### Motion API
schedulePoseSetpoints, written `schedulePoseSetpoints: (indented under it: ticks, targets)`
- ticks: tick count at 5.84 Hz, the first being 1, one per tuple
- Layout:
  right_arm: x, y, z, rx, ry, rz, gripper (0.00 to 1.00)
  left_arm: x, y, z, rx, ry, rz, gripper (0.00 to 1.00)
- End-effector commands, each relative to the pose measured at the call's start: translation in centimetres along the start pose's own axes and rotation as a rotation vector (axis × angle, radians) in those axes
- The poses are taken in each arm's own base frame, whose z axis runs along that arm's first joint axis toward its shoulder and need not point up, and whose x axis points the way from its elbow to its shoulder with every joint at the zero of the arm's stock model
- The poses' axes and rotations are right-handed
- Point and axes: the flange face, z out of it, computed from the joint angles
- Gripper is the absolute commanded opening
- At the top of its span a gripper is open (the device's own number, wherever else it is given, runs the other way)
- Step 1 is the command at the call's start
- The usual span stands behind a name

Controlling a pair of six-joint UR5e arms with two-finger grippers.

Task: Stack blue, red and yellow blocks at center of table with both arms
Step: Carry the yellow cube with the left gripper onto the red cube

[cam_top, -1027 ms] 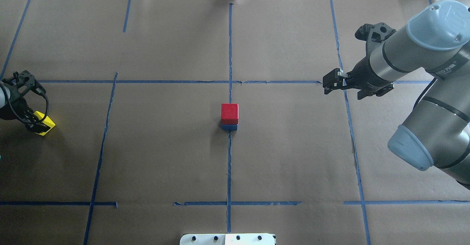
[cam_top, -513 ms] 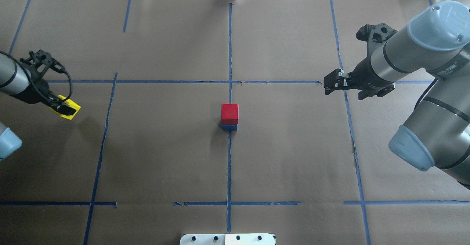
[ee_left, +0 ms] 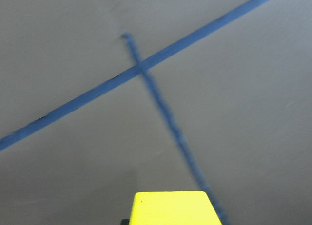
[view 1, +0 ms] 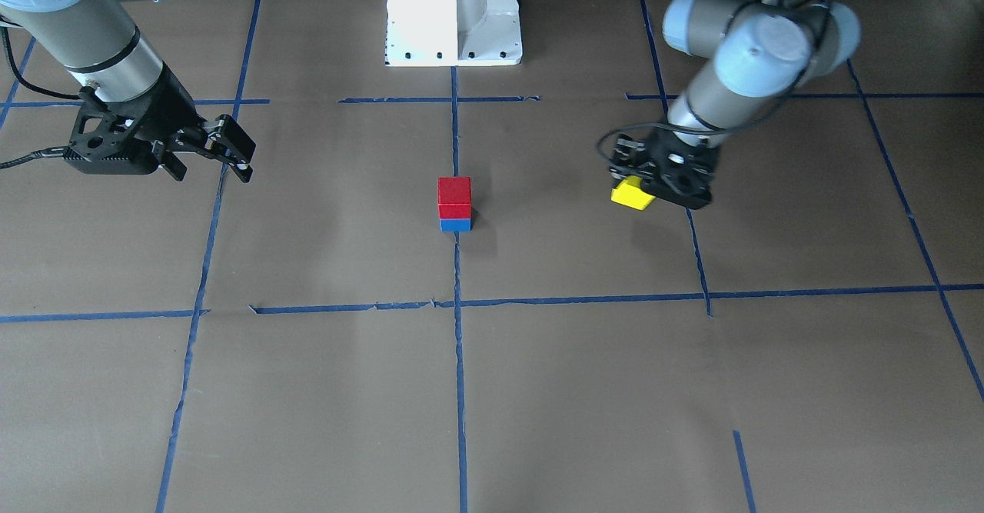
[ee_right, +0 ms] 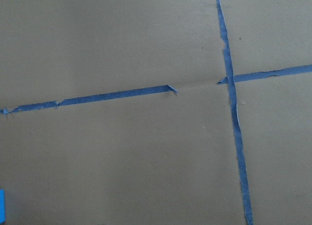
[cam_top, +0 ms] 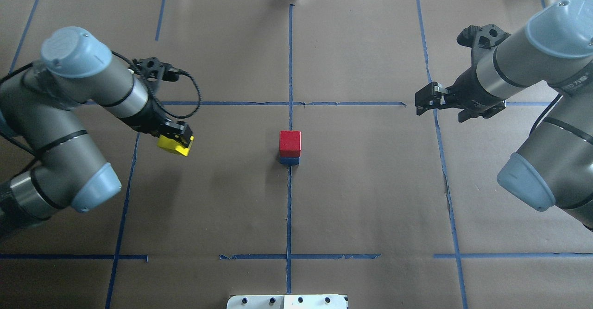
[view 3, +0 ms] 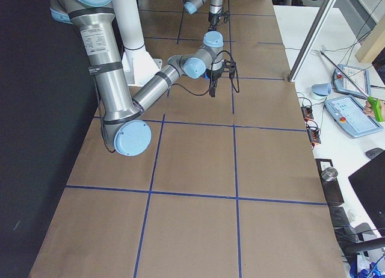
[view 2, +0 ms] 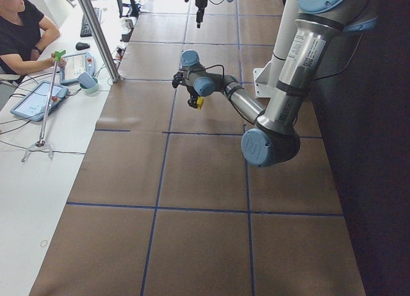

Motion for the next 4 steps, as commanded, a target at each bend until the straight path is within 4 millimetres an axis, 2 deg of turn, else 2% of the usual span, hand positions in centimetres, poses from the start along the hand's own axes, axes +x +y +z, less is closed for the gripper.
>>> schedulePoseSetpoints:
  ticks: [1,2,3,4]
  targets:
    - [2.8,-0.7,-0.3,0.009,0.026,-0.026,1.0,12.0,0.5,-0.4,0.025,-0.003,-0.127,0.03]
    - [3.2,-0.7,-0.2,0.008,0.03,-0.027,1.0,16.9,-0.8,-3.3,0.011,-0.036,-0.219,0.04]
    - [3.3,-0.7,-0.3,0.009,0.03,-0.025,1.0,19.8,-0.6,-3.4,0.014,-0.032,-0.228,0.01]
    - [3.5,-0.9,-0.3,0.011,0.032,-0.022,1.0,22.7,-2.3,-2.9,0.034,-0.056,-0.226,0.0]
